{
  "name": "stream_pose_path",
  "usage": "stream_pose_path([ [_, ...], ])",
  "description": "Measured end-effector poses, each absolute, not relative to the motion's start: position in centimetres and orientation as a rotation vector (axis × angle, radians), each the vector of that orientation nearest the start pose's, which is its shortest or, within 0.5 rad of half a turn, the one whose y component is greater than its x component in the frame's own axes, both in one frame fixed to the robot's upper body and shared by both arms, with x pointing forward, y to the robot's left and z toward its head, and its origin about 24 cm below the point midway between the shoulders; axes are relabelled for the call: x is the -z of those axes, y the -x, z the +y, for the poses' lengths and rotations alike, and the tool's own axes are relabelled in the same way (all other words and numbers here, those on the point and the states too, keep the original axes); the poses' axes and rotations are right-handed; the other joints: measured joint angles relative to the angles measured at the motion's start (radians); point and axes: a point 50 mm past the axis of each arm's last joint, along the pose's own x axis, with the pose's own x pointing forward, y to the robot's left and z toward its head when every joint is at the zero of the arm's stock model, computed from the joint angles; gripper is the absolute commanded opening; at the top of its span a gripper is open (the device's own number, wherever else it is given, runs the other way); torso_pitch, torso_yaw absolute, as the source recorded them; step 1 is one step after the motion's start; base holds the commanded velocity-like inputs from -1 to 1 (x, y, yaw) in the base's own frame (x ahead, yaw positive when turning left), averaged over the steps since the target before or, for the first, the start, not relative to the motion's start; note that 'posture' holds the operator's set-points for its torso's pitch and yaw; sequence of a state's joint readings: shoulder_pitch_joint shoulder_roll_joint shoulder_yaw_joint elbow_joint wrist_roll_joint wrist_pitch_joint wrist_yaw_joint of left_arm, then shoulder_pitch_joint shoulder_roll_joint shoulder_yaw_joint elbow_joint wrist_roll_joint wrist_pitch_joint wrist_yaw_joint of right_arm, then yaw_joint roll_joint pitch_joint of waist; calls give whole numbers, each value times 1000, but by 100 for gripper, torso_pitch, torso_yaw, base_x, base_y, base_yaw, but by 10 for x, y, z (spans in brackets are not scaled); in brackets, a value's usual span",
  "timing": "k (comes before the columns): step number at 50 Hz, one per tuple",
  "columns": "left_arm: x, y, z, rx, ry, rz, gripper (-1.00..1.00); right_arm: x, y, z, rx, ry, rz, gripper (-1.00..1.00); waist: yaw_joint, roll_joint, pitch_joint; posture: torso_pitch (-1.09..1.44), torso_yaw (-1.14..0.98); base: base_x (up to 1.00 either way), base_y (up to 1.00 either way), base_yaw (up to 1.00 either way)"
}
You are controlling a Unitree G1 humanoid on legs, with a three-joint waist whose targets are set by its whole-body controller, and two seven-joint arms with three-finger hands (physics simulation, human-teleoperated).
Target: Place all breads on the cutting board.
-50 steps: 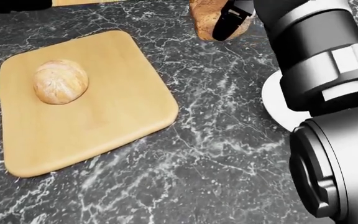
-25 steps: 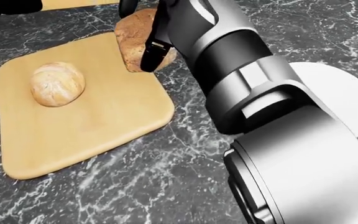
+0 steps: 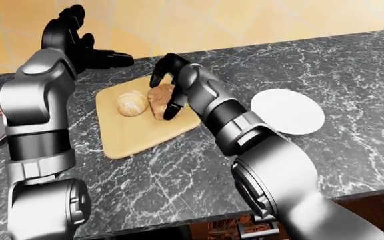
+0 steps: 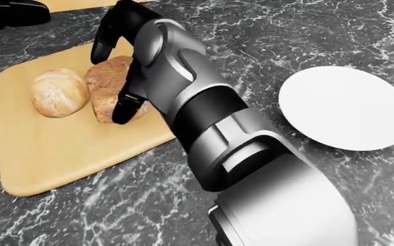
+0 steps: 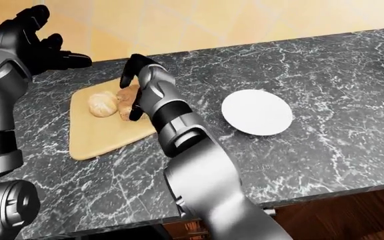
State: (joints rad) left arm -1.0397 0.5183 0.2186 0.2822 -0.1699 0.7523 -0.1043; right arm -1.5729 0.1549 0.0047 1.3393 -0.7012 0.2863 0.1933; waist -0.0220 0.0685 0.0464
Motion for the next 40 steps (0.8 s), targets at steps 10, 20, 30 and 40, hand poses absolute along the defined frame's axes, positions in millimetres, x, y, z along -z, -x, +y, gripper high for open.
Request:
stream_pose_path([
  [10, -280, -368, 240, -90, -90, -65, 100, -228, -402, 24, -383, 908, 17, -63, 1, -1, -4, 0, 0, 0, 0, 0],
  [20, -282, -369, 240, -88, -87, -70, 100, -226, -403, 23, -381, 914, 22, 22, 2, -3, -5, 0, 0, 0, 0, 0],
  [30, -278, -369, 238, -84, -85, -63, 100, -221, -404, 20, -378, 916, 33, 100, 2, -3, -5, 0, 0, 0, 0, 0],
  [40, -282, -370, 235, -78, -84, -71, 100, -223, -405, 18, -378, 916, 42, 100, 3, -4, -4, 0, 0, 0, 0, 0],
])
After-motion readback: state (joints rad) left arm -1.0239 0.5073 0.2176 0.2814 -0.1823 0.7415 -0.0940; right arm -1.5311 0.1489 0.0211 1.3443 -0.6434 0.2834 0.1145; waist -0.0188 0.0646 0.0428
